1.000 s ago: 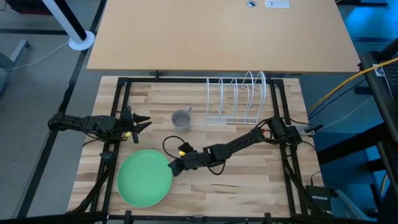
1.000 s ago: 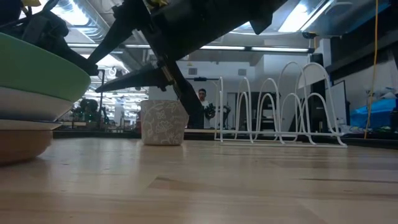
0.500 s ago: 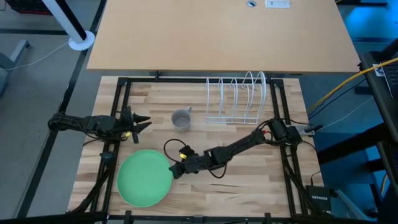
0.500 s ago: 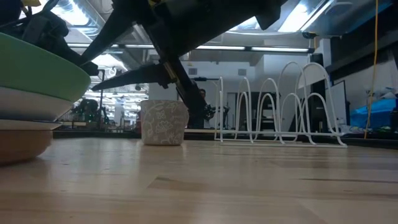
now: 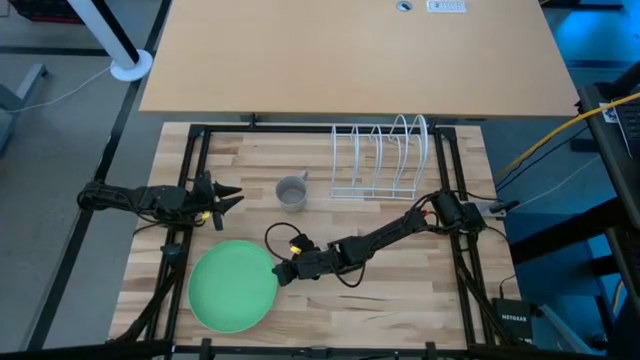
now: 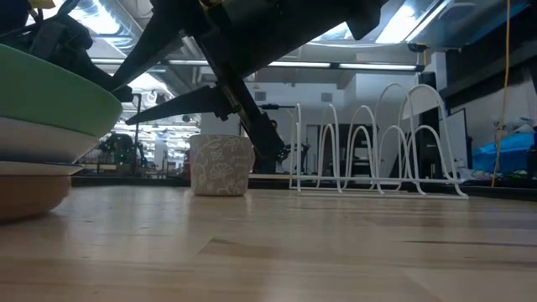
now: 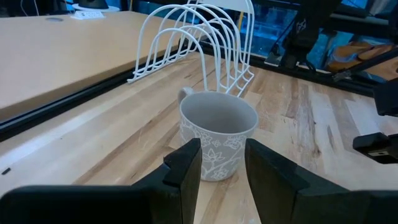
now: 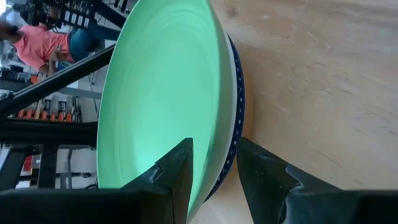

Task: Sort dishes
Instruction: Put the green plate in the dish rack

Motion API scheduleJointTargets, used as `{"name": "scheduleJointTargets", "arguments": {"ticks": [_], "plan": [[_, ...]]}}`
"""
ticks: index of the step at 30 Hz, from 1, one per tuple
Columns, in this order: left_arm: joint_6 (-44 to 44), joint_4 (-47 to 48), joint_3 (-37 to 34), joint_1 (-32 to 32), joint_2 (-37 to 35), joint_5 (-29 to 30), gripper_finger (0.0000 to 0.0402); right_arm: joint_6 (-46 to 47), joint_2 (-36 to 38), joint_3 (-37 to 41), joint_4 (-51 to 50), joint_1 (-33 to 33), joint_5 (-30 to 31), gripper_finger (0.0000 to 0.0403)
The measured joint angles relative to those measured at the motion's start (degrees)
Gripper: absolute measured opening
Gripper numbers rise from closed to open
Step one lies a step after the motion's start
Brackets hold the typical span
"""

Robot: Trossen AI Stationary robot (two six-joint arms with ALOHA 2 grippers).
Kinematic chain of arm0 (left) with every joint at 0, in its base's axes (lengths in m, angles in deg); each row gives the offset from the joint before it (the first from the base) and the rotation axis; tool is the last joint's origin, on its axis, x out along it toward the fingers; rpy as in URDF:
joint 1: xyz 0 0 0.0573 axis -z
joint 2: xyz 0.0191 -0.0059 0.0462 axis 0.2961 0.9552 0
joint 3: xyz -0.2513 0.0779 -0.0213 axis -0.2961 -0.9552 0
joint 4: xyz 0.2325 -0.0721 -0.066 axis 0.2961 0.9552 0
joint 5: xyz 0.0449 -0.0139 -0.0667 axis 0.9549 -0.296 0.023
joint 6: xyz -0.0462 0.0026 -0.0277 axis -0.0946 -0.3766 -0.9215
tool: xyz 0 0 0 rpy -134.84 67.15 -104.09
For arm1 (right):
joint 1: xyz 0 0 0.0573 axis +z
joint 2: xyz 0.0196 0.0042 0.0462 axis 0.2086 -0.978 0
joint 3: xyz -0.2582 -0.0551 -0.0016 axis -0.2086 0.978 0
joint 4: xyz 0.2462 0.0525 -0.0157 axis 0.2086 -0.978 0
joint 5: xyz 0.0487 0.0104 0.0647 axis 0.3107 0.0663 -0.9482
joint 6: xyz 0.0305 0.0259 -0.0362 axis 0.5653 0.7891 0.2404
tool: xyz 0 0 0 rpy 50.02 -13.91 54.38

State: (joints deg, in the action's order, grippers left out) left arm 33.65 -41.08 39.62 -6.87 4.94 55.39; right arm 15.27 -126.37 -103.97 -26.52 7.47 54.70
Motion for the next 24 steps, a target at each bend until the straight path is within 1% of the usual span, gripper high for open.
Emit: {"name": "scheduleJointTargets", "arguments": {"ticks": [6,8,11,14,18,21,24], "plan": [[0.0,0.0,0.0,0.0,0.0,0.0,0.0116,0.0,-0.1,0.0,0.1,0.0,0.6,0.0129],[0.0,0.0,0.0,0.0,0.0,0.0,0.0116,0.1,-0.6,0.0,1.7,0.0,0.4,0.0129],[0.0,-0.1,0.0,0.0,0.0,0.0,0.0116,0.5,-2.7,-0.6,4.6,0.0,-1.8,0.0129],[0.0,-0.1,0.0,0.0,0.0,0.0,0.0116,0.6,-5.7,-3.6,3.9,0.0,-3.9,0.0129],[0.0,-0.1,0.0,0.0,0.0,0.0,0.0116,0.6,-8.5,-7.6,2.7,0.0,-4.5,0.0128],[0.0,-0.1,0.0,0.0,0.0,0.0,0.0116,0.2,-8.8,-8.8,0.7,-0.1,-4.4,0.0117],[0.0,-0.1,0.0,0.0,0.0,0.0,0.0116,0.2,-8.8,-8.9,0.4,-0.1,-3.9,0.0087]]}}
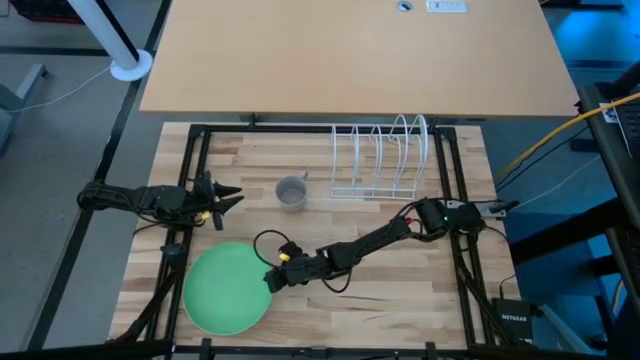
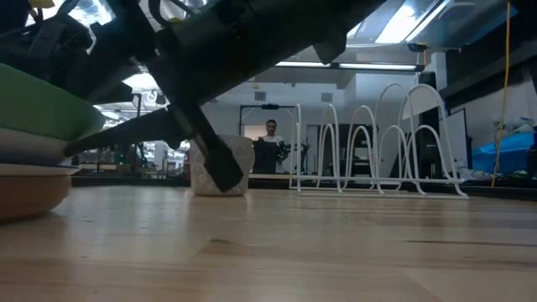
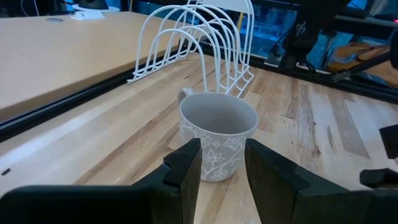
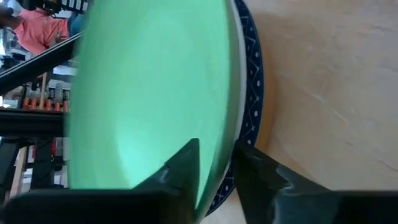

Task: Sort dishes
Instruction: Put the green plate in the dish rack

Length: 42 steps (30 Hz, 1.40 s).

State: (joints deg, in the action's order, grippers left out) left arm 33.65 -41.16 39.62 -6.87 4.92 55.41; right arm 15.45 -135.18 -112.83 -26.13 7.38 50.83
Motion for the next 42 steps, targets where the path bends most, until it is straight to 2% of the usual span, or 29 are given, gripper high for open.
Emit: {"name": "scheduleJointTargets", "arguments": {"ticks": [4,6,11,15,20,29,37,42], "plan": [[0.0,0.0,0.0,0.0,0.0,0.0,0.0116,-0.1,0.0,0.0,-0.5,0.0,0.2,0.0029],[0.0,0.0,0.0,0.0,0.0,0.0,0.0116,-0.3,0.1,0.0,-0.4,0.0,1.1,0.0013],[0.0,0.0,0.0,0.0,0.0,0.0,0.0116,-0.7,0.3,0.0,-0.3,0.0,3.0,0.0025],[0.0,-0.5,0.0,0.0,0.0,0.0,0.0116,-2.9,0.8,0.0,-0.7,0.0,4.0,0.0011],[0.0,-3.9,-0.3,0.0,0.0,0.0,0.0116,-5.1,2.6,0.0,-1.9,0.0,5.8,0.0016],[0.3,-17.7,-0.2,0.0,0.0,0.0,0.0116,-10.7,9.9,0.0,-15.3,0.0,10.6,0.0011],[11.2,-35.1,-0.1,0.0,0.0,0.0,0.0116,-13.9,18.3,0.0,-30.5,0.0,15.4,0.0011],[14.5,-42.3,0.0,0.0,0.0,0.0,0.0116,-14.2,26.4,0.0,-41.8,0.0,22.2,0.0011]]}}
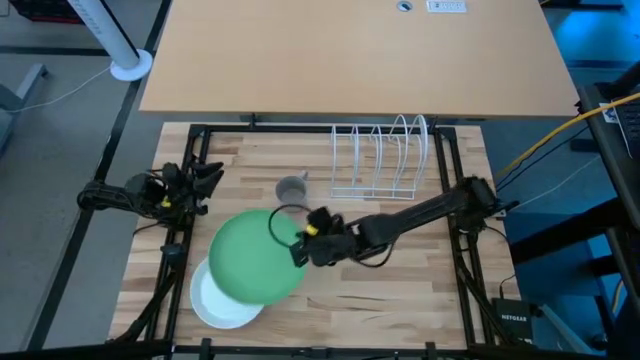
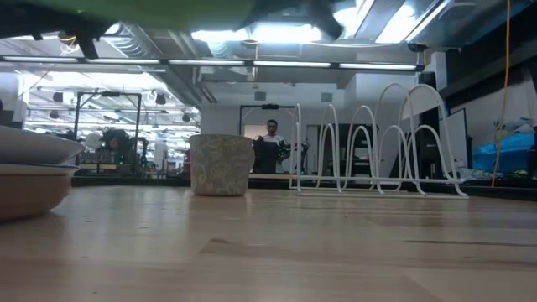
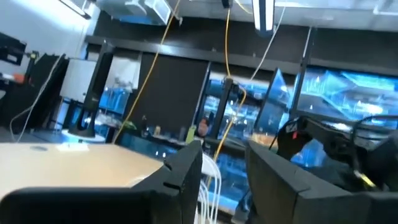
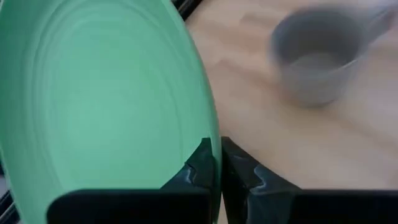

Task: Sort dishes
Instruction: Put the green plate in the dish rack

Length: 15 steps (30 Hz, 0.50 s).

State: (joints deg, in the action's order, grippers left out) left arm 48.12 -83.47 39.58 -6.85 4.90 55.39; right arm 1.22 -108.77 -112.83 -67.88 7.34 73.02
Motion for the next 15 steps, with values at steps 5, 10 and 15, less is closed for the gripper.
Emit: {"name": "scheduleJointTargets", "arguments": {"ticks": [5,10,15], "plan": [[0.3,0.7,0.0,0.0,0.0,0.0,0.0116,0.0,8.4,0.0,-11.2,0.0,9.2,0.0011],[0.0,2.1,0.0,0.0,0.0,0.0,0.0116,0.4,15.9,0.0,-20.3,-0.4,17.8,0.0011],[-1.1,3.7,0.0,0.0,0.0,0.0,0.0116,0.5,21.4,0.0,-27.3,-1.6,22.6,0.0011]]}}
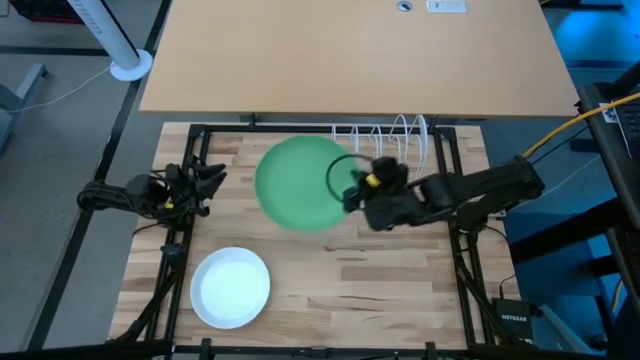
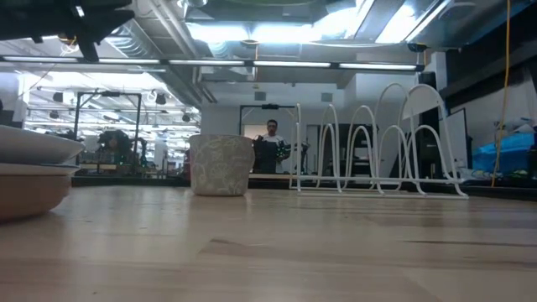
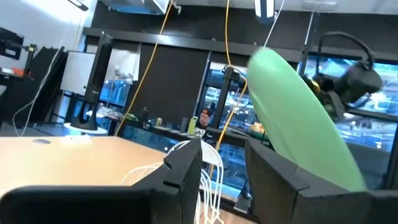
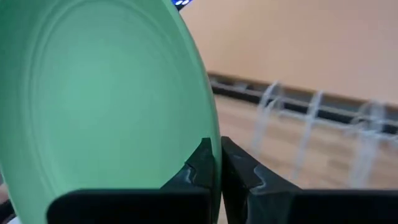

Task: Sort dishes
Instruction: Put the green plate in the dish rack

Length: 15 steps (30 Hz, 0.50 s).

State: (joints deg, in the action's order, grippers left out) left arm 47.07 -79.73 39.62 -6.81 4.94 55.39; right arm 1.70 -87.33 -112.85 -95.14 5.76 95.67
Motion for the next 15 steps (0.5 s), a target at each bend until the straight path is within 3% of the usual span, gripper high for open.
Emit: {"name": "scheduleJointTargets", "arguments": {"ticks": [15], "plan": [[-3.3,6.3,0.0,0.0,0.0,0.0,0.0116,2.6,12.9,0.0,-25.0,-7.7,3.0,0.0011]]}}
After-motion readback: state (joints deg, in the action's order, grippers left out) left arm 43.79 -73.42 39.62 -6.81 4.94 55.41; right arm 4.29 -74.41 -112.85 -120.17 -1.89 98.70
